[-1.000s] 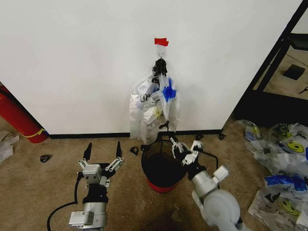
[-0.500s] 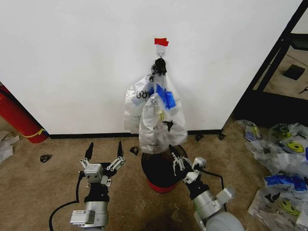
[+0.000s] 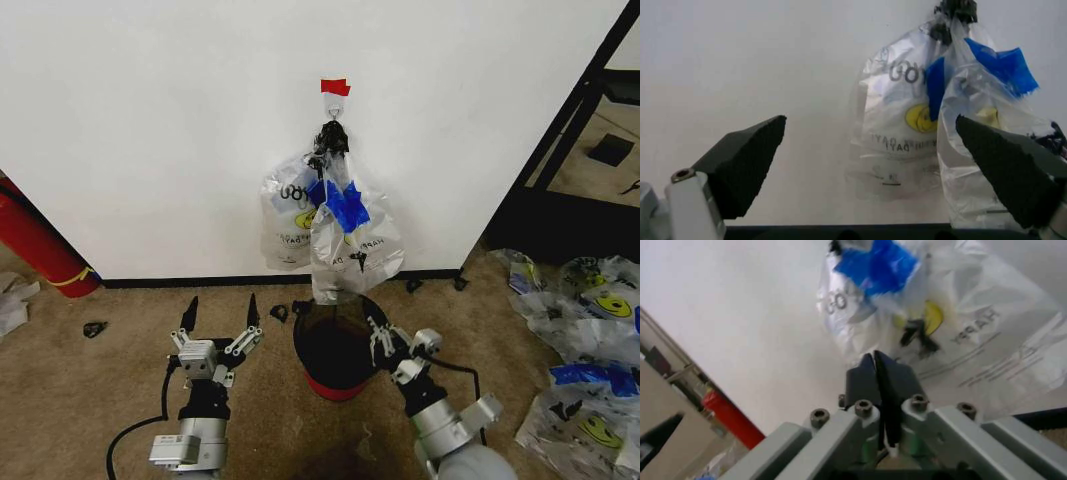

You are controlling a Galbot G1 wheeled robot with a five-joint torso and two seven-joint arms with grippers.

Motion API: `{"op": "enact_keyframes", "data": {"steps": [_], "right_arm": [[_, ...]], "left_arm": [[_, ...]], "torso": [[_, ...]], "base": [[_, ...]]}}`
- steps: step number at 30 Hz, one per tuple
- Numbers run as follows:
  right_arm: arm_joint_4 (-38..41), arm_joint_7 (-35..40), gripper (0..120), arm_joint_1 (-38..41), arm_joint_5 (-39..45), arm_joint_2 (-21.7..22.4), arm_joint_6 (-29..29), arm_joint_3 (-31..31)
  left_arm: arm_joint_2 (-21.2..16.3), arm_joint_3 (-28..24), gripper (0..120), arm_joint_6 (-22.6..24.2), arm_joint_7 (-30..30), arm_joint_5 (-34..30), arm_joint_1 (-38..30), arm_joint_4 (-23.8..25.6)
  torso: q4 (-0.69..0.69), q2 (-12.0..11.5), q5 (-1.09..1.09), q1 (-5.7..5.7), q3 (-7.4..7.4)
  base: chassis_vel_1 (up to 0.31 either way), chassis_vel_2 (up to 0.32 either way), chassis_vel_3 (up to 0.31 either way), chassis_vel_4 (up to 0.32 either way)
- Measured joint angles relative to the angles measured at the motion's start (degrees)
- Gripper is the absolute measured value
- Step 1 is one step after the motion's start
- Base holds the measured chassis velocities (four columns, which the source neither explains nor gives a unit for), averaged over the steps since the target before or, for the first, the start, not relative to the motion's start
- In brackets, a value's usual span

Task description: Pick up the garbage bag from the wall and place it over the trash bin.

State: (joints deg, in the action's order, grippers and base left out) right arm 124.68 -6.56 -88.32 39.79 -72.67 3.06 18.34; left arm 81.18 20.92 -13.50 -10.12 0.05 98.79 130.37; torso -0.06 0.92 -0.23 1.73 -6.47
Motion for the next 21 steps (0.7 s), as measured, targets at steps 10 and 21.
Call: {"op": "enact_keyframes", "data": {"steps": [10,21], "right_arm": [[-6.3,2.1,33,9.6,7.3,1.3,-4.4,1.9],[-16.9,2.5,77,24.3,5.3,2.3,-5.6,-4.6]], "left_arm": [[0.5,-0.6,100,0.3,0.1,0.2,0.2,-0.5],[1.5,0.2,100,0.3,0.2,0.7,1.1,0.1]], "torso": [[0.01,0.0,0.0,0.0,0.0],[0.01,0.0,0.0,0.0,-0.01]], "base": [[0.0,0.0,0.0,0.0],[0.0,0.0,0.0,0.0]]}}
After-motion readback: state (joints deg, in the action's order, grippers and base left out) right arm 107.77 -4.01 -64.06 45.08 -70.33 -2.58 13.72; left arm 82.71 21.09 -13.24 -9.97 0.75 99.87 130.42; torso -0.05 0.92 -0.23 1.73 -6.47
